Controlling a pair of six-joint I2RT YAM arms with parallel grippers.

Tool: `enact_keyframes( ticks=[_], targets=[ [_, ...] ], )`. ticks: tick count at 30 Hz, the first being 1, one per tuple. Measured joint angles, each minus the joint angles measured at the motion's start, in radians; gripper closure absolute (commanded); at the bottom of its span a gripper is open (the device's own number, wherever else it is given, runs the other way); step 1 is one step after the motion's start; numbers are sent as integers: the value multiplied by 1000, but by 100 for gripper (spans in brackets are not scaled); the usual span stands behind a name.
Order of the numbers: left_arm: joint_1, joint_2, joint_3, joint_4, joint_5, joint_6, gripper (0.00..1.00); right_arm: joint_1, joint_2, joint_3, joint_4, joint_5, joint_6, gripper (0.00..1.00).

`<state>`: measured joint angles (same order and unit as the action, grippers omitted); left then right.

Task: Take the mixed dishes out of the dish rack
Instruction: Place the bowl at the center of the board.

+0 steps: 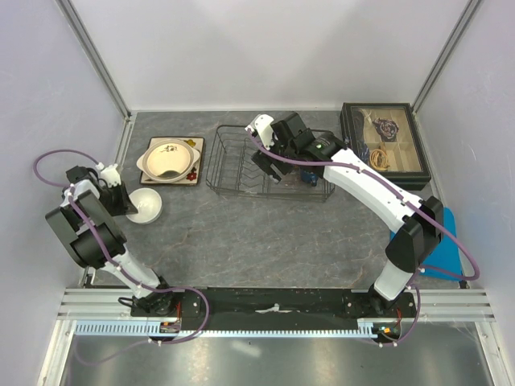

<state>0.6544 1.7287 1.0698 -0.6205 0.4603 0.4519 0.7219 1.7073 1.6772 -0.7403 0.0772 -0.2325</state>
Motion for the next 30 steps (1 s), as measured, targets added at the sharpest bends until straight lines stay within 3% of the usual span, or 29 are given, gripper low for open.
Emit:
enact_keyframes(
  ticks=[7,10,20,25,30],
  targets=[
    [17,29,24,-5,-5,10,95,-5,0,-4,0,12,-4,13],
    [19,40,35,-13,-2,11,88,-10,0,-5,1,22,-7,13],
    [24,45,45,-20,14,28,38,-47,17,-6,25,103,-37,12],
    [25,45,46,-21,20,34,25,-81,62,0,29,139,-69,4],
    [26,24,51,-41,43,39,18,-116,117,17,29,161,-124,3]
  ],
)
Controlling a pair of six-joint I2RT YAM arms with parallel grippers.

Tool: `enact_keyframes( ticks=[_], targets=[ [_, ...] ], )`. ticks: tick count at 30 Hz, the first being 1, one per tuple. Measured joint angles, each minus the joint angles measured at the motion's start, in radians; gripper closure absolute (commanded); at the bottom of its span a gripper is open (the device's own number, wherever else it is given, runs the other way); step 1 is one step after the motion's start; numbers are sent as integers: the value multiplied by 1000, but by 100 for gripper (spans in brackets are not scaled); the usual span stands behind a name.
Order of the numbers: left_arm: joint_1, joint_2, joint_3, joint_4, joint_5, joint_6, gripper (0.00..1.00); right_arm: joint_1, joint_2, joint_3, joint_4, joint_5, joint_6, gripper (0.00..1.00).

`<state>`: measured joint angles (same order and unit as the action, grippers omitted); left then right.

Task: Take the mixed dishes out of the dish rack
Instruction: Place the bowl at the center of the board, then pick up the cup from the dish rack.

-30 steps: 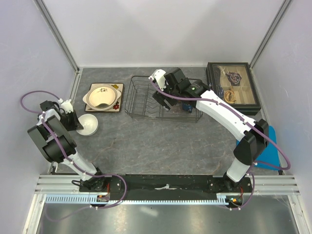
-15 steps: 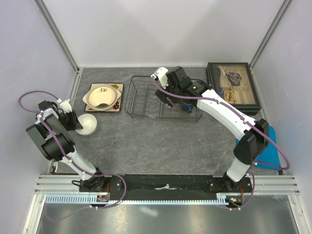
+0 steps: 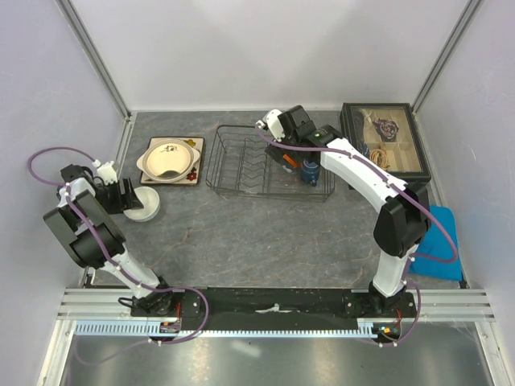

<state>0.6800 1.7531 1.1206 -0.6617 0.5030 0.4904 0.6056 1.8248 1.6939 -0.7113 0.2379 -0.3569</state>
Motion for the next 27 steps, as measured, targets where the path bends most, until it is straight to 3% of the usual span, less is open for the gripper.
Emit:
enact_keyframes(
  ticks=[5,13,27],
  targets=[
    [4,-72,26,-37,35,7,12,-39,48,26,0,7,-58,4],
    [4,-197,74,-108,108,25,11,-99,92,32,-21,-10,-69,3],
    [4,-281,101,-213,163,58,10,-213,163,44,-105,-199,-35,3]
  ],
)
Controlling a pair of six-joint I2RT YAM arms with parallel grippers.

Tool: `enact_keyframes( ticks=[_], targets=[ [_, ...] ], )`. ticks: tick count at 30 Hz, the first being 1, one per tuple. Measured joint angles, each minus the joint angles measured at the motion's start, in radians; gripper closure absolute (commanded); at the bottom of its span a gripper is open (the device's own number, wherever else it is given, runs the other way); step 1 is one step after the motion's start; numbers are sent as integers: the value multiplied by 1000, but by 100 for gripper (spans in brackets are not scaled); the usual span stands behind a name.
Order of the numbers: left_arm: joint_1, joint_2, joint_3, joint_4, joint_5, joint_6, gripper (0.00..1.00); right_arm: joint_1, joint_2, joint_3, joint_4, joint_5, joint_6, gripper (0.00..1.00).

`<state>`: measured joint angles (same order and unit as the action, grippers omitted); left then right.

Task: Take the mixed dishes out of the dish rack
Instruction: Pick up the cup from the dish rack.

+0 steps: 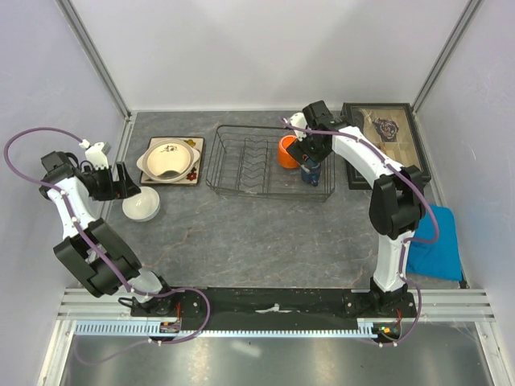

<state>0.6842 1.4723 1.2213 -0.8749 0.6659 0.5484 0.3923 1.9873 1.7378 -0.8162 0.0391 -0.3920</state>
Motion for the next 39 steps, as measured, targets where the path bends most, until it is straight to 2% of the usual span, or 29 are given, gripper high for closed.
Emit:
enact_keyframes(
  ticks=[14,17,20,21,27,33,39],
  targets=[
    [0,0,5,-16,22,7,10,-37,83,10,-25,-108,6,5],
    [0,0,5,-17,25,11,10,-41,91,10,-27,-116,7,10],
    [0,0,5,-17,26,14,10,-43,92,10,-29,-123,7,23],
    [0,0,5,-17,27,15,10,-43,92,10,-30,-125,8,31],
    [0,0,3,-17,30,19,10,-45,92,11,-35,-143,14,52],
    [1,-3,3,-47,90,40,10,-48,92,31,-70,-168,18,61],
    [-11,-44,3,-113,236,97,11,-48,81,109,-122,-205,30,63]
  ],
)
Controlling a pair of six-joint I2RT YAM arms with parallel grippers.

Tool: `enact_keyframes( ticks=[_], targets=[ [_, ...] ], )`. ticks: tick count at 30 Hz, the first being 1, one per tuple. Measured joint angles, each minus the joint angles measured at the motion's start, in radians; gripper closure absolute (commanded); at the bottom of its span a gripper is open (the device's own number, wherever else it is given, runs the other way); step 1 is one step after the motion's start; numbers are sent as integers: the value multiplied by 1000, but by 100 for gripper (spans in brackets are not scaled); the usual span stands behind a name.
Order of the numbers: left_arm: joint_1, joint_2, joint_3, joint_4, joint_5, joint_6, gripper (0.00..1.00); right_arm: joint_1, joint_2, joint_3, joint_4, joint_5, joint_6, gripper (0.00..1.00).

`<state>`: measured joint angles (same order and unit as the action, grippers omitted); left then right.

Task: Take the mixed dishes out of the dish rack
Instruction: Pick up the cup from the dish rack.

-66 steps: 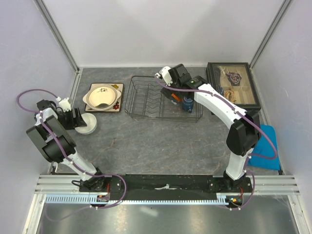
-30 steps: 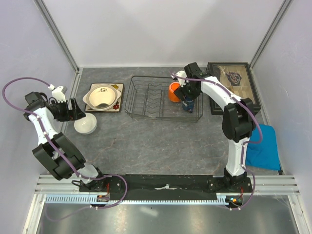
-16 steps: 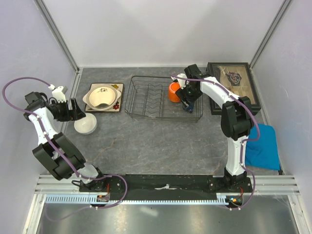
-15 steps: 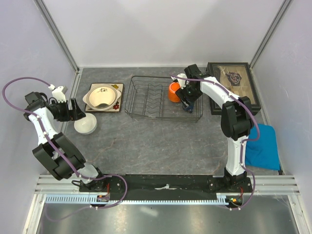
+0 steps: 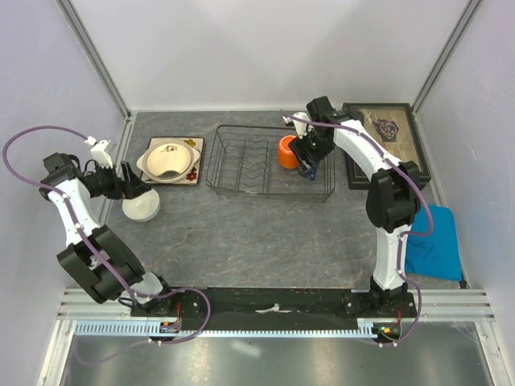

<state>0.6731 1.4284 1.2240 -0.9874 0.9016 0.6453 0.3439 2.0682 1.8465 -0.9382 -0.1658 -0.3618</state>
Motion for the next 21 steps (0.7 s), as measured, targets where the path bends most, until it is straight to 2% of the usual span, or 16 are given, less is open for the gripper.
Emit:
enact_keyframes(
  ticks=[6,10,16,21],
  targets=[
    [-126,-89,-10,-8,100,40,12,0,-82,63,-48,-90,20,64],
    [-267,-195,-54,89,132,-5,12,-1,-151,103,-69,-208,37,66],
    [-476,-317,-151,364,121,-228,12,-1,-229,120,-63,-460,85,66],
    [-596,-318,-191,589,82,-426,12,0,-244,118,-21,-645,143,66]
  ],
)
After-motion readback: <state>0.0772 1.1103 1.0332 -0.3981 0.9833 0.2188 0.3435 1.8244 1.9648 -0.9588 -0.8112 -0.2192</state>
